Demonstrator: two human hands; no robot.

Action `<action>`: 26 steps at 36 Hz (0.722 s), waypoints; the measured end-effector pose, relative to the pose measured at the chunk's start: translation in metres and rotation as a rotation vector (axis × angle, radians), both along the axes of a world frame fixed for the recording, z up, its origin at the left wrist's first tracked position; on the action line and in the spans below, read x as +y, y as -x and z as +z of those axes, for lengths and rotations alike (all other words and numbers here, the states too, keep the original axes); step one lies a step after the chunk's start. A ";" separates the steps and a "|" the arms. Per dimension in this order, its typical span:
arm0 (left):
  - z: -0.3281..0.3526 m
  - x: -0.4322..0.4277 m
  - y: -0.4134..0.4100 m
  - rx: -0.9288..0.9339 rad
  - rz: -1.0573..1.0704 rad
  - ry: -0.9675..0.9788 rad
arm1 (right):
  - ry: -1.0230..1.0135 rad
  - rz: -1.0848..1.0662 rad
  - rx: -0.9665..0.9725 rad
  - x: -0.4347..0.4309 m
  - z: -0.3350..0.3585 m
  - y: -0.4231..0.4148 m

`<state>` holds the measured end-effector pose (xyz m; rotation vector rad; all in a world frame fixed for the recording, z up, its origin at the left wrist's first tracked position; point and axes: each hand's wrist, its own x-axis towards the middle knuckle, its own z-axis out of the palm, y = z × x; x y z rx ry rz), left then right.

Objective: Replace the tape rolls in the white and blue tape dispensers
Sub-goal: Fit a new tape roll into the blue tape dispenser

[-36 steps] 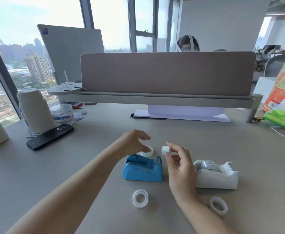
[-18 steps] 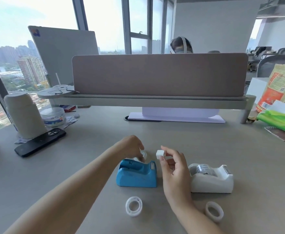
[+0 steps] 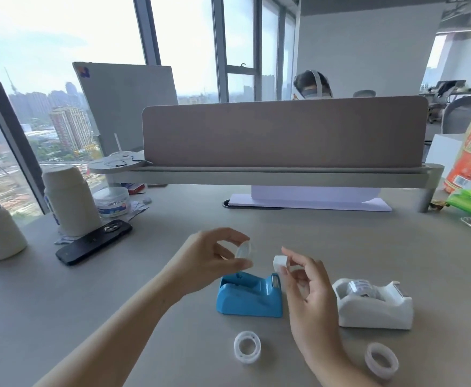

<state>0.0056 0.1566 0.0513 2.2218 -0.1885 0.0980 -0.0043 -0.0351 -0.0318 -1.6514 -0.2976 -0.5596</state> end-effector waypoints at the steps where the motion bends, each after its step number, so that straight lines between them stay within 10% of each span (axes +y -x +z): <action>1: -0.004 0.001 0.006 -0.002 -0.016 0.065 | 0.000 0.015 0.004 0.002 0.001 0.002; 14: -0.052 0.006 0.036 -0.083 -0.028 0.564 | 0.037 0.122 0.040 0.014 0.003 0.019; 26: -0.058 -0.001 0.039 -0.110 -0.044 0.643 | 0.067 0.126 0.065 0.016 0.006 0.022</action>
